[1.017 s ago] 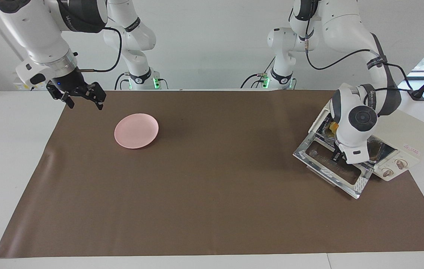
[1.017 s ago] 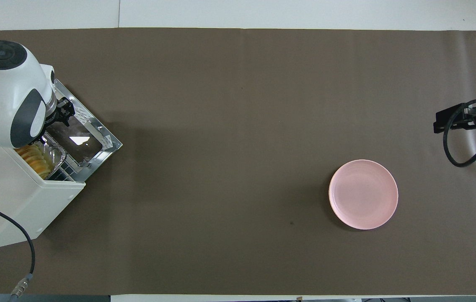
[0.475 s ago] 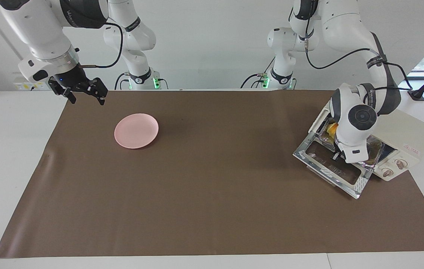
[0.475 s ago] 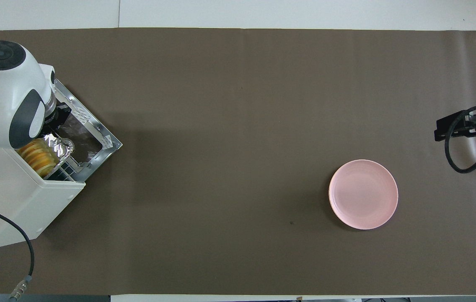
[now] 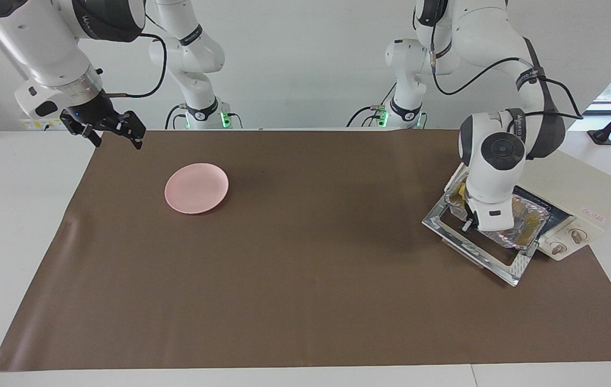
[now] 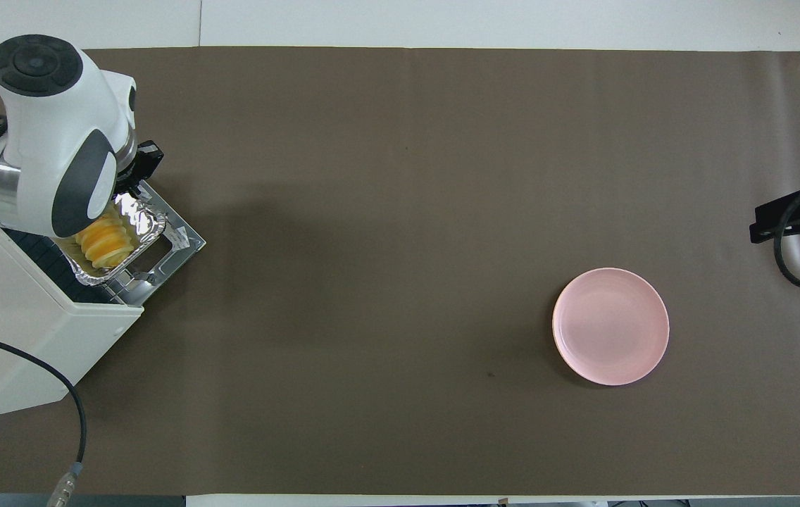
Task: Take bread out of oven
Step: 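Pull the foil tray out with the left gripper toward the plate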
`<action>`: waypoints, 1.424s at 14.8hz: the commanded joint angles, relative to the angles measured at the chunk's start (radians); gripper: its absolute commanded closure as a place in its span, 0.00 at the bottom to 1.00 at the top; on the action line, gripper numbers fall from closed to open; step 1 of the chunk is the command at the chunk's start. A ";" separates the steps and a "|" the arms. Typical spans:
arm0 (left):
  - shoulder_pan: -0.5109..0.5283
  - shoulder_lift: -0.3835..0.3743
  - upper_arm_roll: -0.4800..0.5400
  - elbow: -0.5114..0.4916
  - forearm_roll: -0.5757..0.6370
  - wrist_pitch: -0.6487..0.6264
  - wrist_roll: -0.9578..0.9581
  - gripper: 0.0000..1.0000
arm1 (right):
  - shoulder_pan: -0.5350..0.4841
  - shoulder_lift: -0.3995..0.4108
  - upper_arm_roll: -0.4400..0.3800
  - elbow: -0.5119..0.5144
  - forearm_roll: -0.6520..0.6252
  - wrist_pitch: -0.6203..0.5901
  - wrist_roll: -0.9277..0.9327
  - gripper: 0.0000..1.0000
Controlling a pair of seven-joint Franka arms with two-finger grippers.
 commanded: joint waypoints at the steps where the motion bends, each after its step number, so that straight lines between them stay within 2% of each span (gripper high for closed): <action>1: -0.101 0.023 0.014 0.037 -0.019 -0.024 0.009 1.00 | -0.014 -0.021 0.009 -0.023 -0.008 0.008 -0.029 0.00; 4: -0.191 0.023 0.010 0.039 -0.019 -0.020 0.020 1.00 | -0.013 -0.023 0.007 -0.027 -0.008 0.024 -0.027 0.00; 7: -0.237 0.025 -0.015 0.050 -0.057 -0.017 0.034 1.00 | -0.023 -0.021 0.004 -0.023 -0.008 0.027 -0.029 0.00; 10: -0.242 0.052 -0.106 0.126 -0.119 -0.023 0.034 1.00 | -0.031 -0.023 0.004 -0.024 -0.008 0.018 -0.032 0.00; 13: -0.260 0.120 -0.152 0.203 -0.211 -0.012 0.029 1.00 | -0.037 -0.023 0.006 -0.026 -0.006 0.054 -0.032 0.00; 16: -0.332 0.118 -0.148 0.197 -0.226 0.026 0.014 1.00 | -0.052 -0.017 0.004 -0.020 0.011 0.064 -0.058 0.00; 18: -0.333 0.120 -0.152 0.182 -0.229 0.115 -0.075 1.00 | -0.054 -0.020 0.004 -0.032 0.009 0.064 -0.060 0.00; 21: -0.360 0.132 -0.152 0.179 -0.232 0.125 -0.060 1.00 | -0.057 -0.023 0.003 -0.046 0.009 0.073 -0.063 0.00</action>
